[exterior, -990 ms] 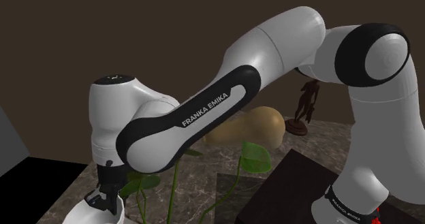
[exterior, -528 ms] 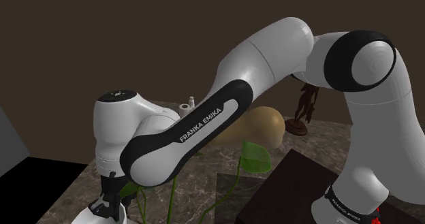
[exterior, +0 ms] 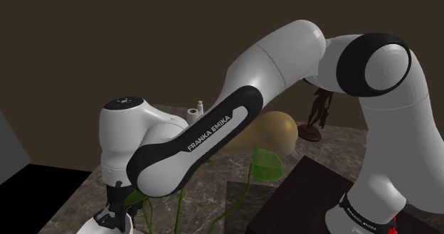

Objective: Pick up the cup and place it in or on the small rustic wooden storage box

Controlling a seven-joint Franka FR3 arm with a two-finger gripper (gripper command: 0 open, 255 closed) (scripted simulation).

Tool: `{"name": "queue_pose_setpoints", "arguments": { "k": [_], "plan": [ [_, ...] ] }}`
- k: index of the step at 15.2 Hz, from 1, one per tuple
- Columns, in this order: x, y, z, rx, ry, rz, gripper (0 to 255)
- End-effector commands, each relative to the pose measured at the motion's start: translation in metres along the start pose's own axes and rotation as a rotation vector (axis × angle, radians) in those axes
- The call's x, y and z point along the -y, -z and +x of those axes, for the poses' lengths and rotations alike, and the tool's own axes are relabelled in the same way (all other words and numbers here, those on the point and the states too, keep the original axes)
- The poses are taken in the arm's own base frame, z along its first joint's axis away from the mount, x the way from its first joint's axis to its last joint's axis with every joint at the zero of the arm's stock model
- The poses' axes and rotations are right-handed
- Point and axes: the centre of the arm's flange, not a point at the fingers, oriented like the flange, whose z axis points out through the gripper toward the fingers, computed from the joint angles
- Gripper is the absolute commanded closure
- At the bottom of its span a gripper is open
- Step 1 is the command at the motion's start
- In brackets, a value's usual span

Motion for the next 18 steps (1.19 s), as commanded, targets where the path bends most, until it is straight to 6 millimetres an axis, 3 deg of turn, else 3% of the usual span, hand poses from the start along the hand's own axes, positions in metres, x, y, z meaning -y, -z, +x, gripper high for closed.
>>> {"name": "queue_pose_setpoints", "arguments": {
  "k": [1,6,10,18],
  "plan": [
    [0.0,0.0,0.0,-0.001,0.0,0.0,0],
    [0.0,0.0,0.0,-0.001,0.0,0.0,0],
    [0.0,0.05,0.0,-0.001,0.0,0.0,0],
    [0.0,0.05,0.0,-0.001,0.0,0.0,0]
  ]
}}
